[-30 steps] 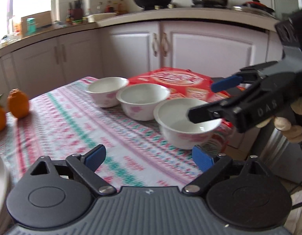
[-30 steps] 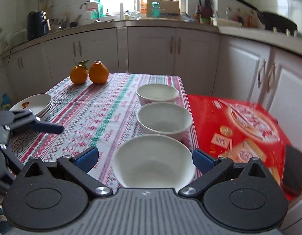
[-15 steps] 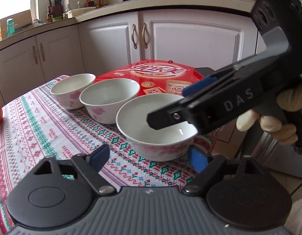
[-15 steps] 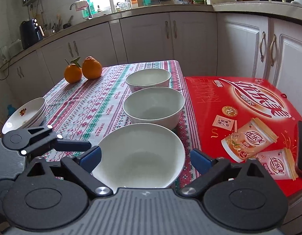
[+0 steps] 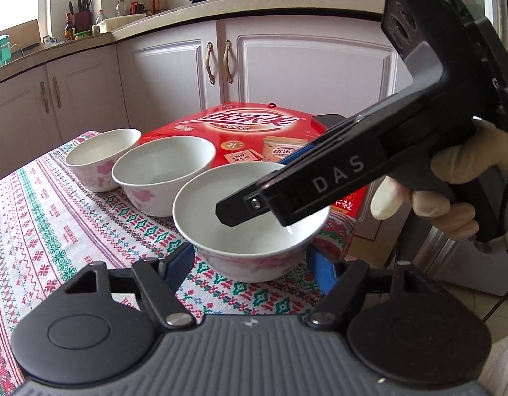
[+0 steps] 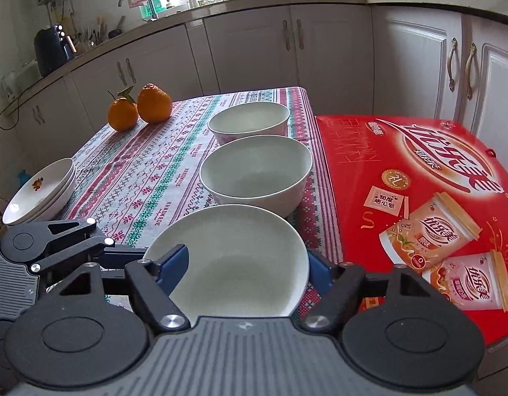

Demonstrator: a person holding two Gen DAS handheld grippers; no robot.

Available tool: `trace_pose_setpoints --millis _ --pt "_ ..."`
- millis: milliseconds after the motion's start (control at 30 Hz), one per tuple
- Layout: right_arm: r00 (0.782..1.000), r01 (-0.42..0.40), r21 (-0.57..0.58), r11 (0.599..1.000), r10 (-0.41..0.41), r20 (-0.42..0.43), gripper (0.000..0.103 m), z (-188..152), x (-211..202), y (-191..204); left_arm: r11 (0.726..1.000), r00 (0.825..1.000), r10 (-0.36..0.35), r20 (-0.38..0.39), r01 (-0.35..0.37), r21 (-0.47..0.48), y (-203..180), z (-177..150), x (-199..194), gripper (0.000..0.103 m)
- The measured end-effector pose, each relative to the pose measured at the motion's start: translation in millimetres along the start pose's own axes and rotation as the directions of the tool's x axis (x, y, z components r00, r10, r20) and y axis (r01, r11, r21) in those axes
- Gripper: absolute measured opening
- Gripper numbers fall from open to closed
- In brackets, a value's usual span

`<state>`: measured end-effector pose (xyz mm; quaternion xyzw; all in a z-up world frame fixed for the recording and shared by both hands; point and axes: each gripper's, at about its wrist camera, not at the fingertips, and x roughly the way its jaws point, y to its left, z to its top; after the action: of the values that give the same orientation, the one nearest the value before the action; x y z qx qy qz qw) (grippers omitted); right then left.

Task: Organize plates and bowls
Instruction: 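Lift the white bowl with the right gripper and carry it toward the plates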

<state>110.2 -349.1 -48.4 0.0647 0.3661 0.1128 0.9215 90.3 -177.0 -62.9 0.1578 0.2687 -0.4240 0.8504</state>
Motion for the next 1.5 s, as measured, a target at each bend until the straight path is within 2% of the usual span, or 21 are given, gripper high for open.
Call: trace_pose_setpoints --millis 667,967,1500 --pt "1.000 -0.022 0.002 1.000 0.022 -0.015 0.078 3 -2 8 1.000 1.000 0.004 -0.012 -0.003 0.001 5 -1 -9 0.074" --pt "0.997 -0.073 -0.026 0.997 0.073 -0.014 0.078 11 4 36 0.999 0.999 0.042 -0.017 -0.042 -0.017 21 -11 -32 0.074" --pt "0.981 -0.192 -0.142 0.971 0.186 -0.053 0.078 30 39 103 0.984 0.987 0.153 -0.047 -0.157 -0.087 64 -35 -69 0.074"
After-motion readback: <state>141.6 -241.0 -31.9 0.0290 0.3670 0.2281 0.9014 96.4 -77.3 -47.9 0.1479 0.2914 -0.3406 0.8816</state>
